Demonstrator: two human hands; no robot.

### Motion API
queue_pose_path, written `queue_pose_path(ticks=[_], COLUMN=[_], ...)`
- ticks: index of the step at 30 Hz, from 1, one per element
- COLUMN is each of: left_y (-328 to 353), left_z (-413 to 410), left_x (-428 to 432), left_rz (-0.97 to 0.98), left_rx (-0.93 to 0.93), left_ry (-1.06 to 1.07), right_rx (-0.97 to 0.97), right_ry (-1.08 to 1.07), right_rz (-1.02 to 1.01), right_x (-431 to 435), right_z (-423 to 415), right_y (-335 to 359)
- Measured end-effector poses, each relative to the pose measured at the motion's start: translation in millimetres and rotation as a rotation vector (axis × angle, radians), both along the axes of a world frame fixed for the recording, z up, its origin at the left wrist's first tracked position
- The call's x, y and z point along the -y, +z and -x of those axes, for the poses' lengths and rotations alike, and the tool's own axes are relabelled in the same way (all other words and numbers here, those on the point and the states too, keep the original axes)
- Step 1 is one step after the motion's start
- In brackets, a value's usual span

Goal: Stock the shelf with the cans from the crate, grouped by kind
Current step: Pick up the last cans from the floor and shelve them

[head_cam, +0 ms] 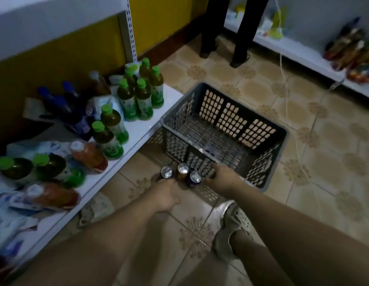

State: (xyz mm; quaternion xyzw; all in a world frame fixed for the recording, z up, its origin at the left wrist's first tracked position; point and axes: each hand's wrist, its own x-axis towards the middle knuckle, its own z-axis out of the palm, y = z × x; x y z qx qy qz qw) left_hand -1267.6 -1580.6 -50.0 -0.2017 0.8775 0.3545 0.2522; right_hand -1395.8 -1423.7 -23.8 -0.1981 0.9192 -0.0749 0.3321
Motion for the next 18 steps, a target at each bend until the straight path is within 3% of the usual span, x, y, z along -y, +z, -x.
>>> queue_pose_path(ticks=[10,18], left_y=[-161,-243], left_z=[80,79], left_x=[25,26], left_rz=[-0.068,-0.09], left_rx=[0.095,0.23], left_ry=[-0.013,-0.014], right_rx=[0.182,0.155], right_ry=[-0.114,-0.274], right_rz=[-0.054,0.008], right_x=[31,49], right_z=[67,75], right_y=[-201,-307])
